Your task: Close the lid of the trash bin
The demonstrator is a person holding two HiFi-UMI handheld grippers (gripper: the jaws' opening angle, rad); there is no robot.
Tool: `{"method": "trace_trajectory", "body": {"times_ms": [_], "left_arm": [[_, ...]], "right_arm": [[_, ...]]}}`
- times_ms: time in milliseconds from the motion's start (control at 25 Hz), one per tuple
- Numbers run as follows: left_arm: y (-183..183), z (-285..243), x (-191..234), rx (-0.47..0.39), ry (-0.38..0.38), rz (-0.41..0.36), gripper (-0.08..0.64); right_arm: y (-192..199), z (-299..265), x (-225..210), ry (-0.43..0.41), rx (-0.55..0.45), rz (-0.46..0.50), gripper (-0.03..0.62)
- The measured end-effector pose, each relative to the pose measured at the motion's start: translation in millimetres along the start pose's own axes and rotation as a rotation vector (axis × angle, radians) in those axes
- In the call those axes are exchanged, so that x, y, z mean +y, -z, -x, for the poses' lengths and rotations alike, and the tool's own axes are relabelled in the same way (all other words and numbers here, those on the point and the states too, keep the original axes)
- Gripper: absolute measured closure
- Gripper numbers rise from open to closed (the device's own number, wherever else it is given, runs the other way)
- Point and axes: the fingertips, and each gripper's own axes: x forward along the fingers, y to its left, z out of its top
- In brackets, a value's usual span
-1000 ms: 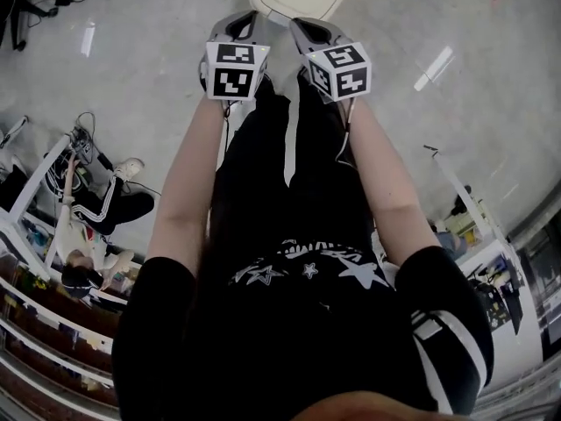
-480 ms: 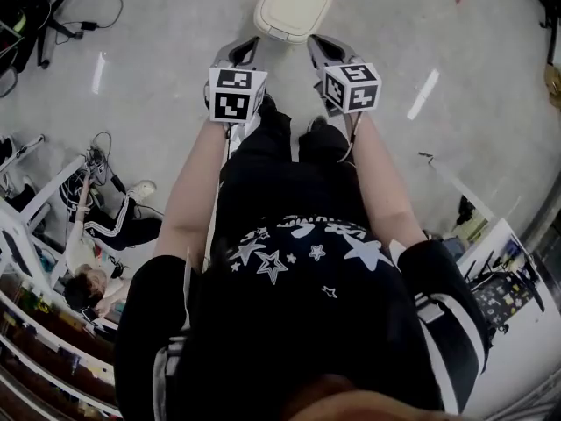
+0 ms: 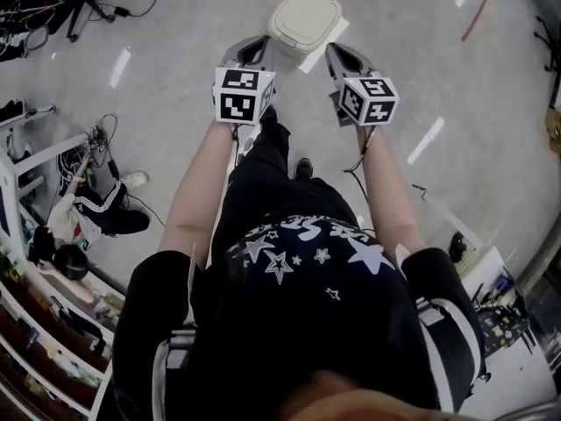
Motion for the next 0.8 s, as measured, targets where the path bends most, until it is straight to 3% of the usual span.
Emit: {"method": "trace_trajectory", "body": {"times_ms": [520,800], "left_arm": [[-18,106,-93,-0.141,-0.023,-0.031,0.548],[-6,146,-147,-0.173,-0.028,-0.041,0.548]], "right_arm": [[-24,132,63,-0.102,-0.115,0.100,0.586],[-15,196,73,-0.129,-0.170,0.116,0.586]]}}
